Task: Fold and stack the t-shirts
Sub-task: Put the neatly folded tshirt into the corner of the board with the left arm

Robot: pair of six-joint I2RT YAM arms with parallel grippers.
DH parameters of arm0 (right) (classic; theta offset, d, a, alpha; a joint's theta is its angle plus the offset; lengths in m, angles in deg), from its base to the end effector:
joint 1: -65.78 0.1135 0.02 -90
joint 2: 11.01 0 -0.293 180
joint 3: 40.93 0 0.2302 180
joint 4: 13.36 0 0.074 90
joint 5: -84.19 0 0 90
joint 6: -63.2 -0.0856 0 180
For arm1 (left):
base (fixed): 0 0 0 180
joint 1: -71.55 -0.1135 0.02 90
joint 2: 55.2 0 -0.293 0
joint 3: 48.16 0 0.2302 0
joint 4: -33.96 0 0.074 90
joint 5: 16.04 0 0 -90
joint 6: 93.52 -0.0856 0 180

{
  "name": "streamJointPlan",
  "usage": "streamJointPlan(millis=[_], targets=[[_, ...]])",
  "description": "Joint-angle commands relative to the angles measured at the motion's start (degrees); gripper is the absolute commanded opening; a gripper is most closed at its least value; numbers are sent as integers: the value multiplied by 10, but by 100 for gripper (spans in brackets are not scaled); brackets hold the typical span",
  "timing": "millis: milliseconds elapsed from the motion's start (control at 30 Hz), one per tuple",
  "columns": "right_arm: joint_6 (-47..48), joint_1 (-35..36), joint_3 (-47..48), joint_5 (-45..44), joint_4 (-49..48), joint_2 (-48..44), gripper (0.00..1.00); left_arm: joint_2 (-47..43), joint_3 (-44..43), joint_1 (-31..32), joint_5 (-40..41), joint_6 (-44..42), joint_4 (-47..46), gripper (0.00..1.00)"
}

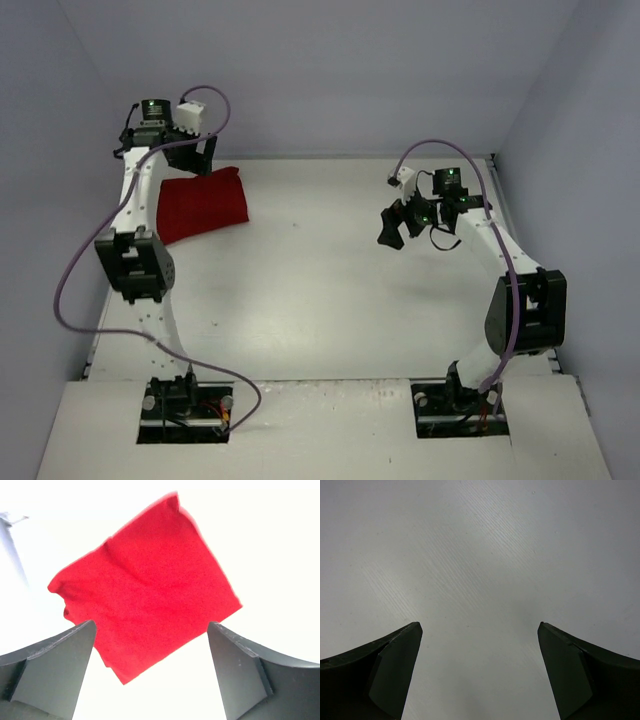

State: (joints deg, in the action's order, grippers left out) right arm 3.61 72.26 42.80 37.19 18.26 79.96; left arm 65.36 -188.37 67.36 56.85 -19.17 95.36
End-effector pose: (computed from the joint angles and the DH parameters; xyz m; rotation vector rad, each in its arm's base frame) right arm 0.3508 0.0986 0.2917 -1.0224 1.8354 0.5908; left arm 0.5025 0.0116 0.3395 0.3772 2.2340 -0.1606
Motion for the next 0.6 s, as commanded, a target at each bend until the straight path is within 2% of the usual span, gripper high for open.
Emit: streamJointPlan(millis=[0,167,233,267,400,567], targets=[[17,3,-7,17,-17,-46,100,-148,106,-9,-41,159,-34,91],[23,3,-22,19,-16,-56,100,-200,264,-51,-93,333,-135,91],[24,3,-26,19,-17,-58,100,-202,282,-57,-95,361,-149,91],[25,3,-30,17,-17,-61,100,-200,309,-64,-91,409,-166,91],[28,3,-37,11,-17,-65,100,-181,319,-60,5,474,-167,91],[24,3,-38,10,-17,-56,100,-125,288,-57,76,487,-165,91]])
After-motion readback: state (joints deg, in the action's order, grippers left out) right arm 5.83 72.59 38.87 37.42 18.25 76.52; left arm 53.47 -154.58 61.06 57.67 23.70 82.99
